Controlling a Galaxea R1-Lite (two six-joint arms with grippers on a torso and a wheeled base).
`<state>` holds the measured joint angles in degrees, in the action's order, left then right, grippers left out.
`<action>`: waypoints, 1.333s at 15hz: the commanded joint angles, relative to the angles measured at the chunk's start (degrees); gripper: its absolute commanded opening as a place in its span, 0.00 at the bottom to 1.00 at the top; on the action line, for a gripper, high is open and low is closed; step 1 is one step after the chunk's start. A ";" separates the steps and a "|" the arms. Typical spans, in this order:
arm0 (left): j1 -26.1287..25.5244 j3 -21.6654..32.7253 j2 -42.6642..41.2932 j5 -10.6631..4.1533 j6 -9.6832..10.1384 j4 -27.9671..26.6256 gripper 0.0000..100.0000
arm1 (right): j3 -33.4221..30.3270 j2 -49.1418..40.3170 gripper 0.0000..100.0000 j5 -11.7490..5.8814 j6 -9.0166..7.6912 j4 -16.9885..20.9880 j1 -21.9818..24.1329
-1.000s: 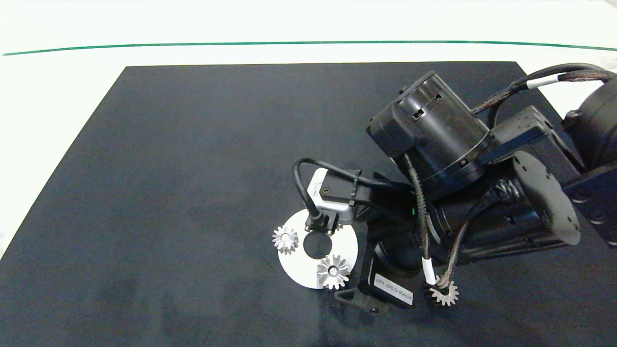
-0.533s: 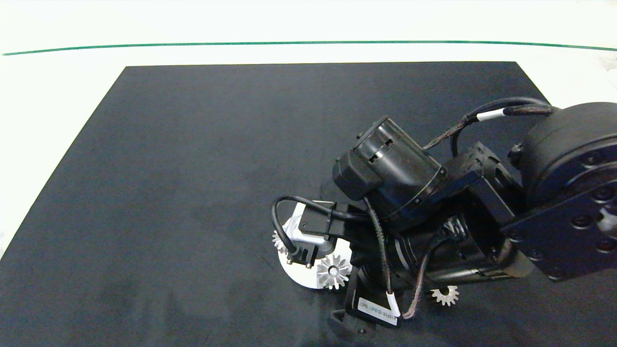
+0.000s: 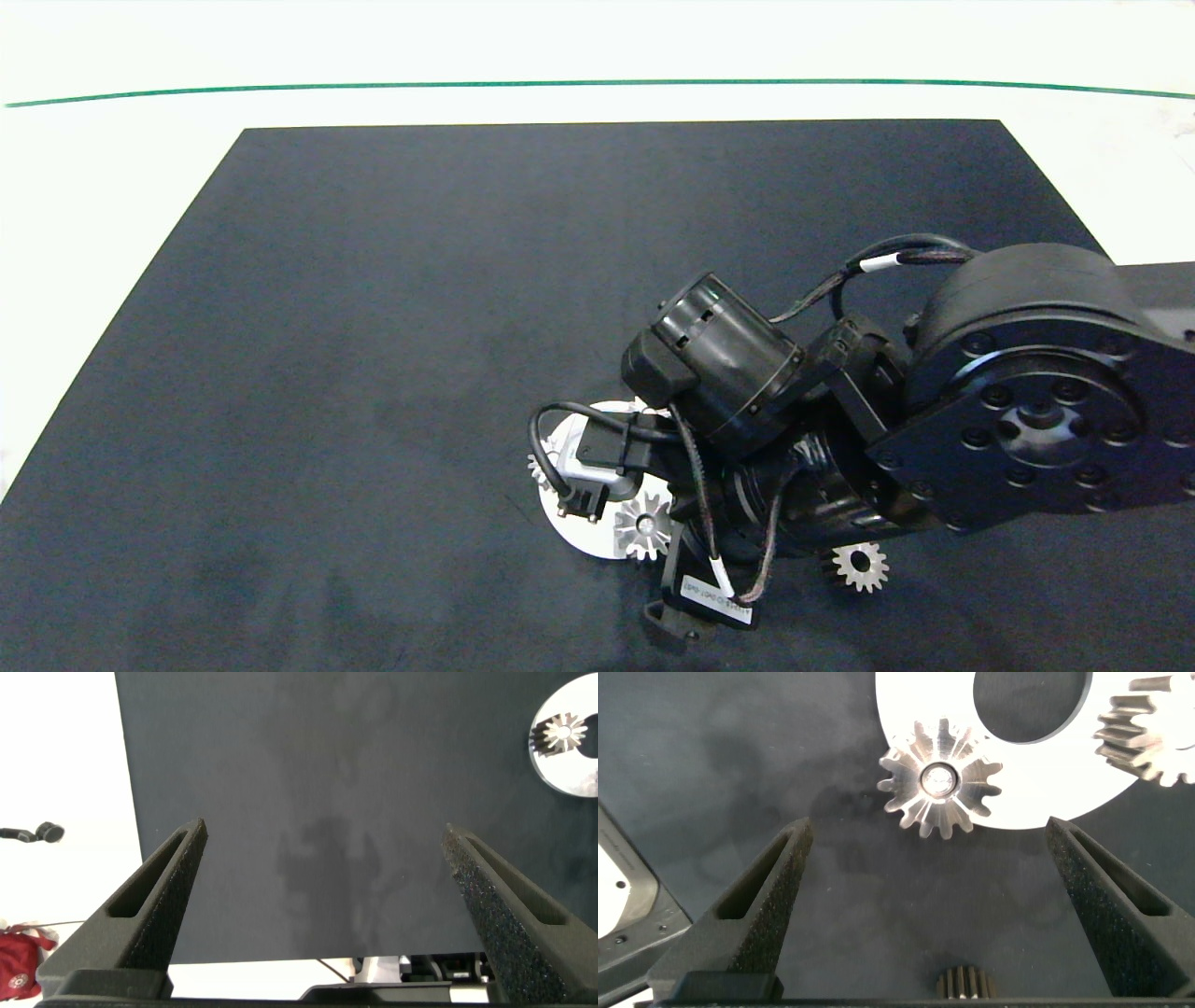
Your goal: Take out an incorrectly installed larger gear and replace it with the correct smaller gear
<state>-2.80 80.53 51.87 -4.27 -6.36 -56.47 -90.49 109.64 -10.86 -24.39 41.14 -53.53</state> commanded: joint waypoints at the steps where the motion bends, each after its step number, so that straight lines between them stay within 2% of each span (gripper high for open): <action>1: -0.01 -0.02 -0.19 -0.04 -0.14 -0.31 1.00 | -0.39 1.98 1.00 -0.04 -0.22 -0.19 0.18; 4: -0.01 -0.02 -0.19 -0.04 -0.23 -0.31 1.00 | -1.53 3.21 1.00 -0.12 -0.48 -1.15 -0.08; 6: -0.01 -0.02 -0.28 -0.04 -0.23 -0.31 1.00 | -1.44 3.12 0.95 -0.21 -1.97 -1.15 0.00; 7: -0.01 -0.02 -0.54 -0.04 -0.23 -0.31 1.00 | -1.53 3.12 0.94 -0.30 -2.06 -1.15 0.09; 10: -0.01 -0.02 -1.07 -0.04 -0.32 -0.31 1.00 | -1.79 4.09 0.88 -2.06 -2.85 -1.68 0.18; 15: 0.08 -0.02 -1.07 -0.04 -0.49 -0.31 1.00 | -1.79 5.67 0.77 -2.15 -3.38 -4.67 0.00; 17: 0.08 -0.11 -1.07 -0.13 -0.49 -0.31 1.00 | -1.79 5.49 0.74 -2.23 -4.08 -4.84 0.00; 20: 0.08 -0.20 -1.16 -0.13 -0.49 -0.31 1.00 | -1.62 5.32 0.68 -2.23 -4.17 -4.76 0.00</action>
<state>-2.74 80.35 50.82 -4.35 -6.83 -56.47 -92.22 115.19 -13.03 -28.38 36.18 -53.52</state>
